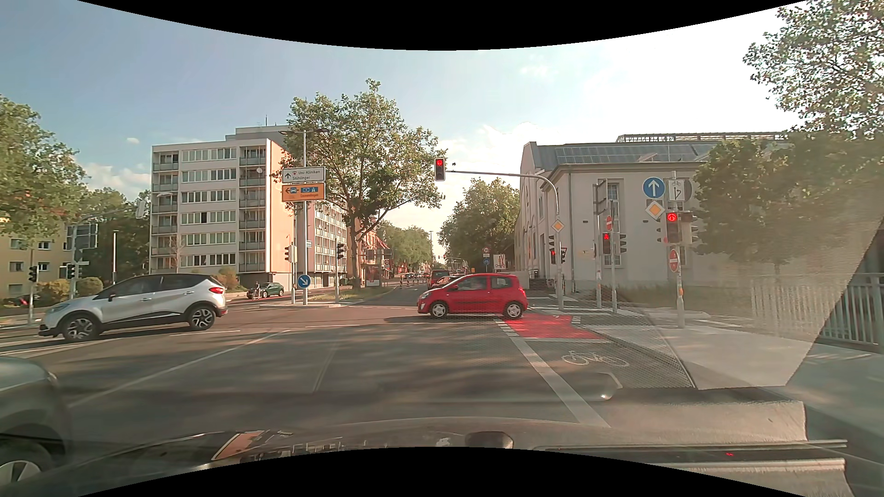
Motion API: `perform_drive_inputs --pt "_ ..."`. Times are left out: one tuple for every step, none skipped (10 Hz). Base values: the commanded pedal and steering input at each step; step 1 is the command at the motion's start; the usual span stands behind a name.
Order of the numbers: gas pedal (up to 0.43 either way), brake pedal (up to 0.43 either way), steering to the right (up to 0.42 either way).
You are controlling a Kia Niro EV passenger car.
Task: Follow the waypoints while adhering to traffic rules and regulations
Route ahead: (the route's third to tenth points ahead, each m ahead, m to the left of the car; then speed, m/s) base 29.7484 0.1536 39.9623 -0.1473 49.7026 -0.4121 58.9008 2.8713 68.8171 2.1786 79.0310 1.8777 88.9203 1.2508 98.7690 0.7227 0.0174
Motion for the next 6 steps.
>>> perform_drive_inputs --pt "0.0 0.25 -0.008" --pt "0.0 0.25 -0.008" --pt "0.0 0.25 -0.008" --pt "0.0 0.25 -0.008" --pt "0.0 0.25 -0.008" --pt "0.0 0.25 -0.008"
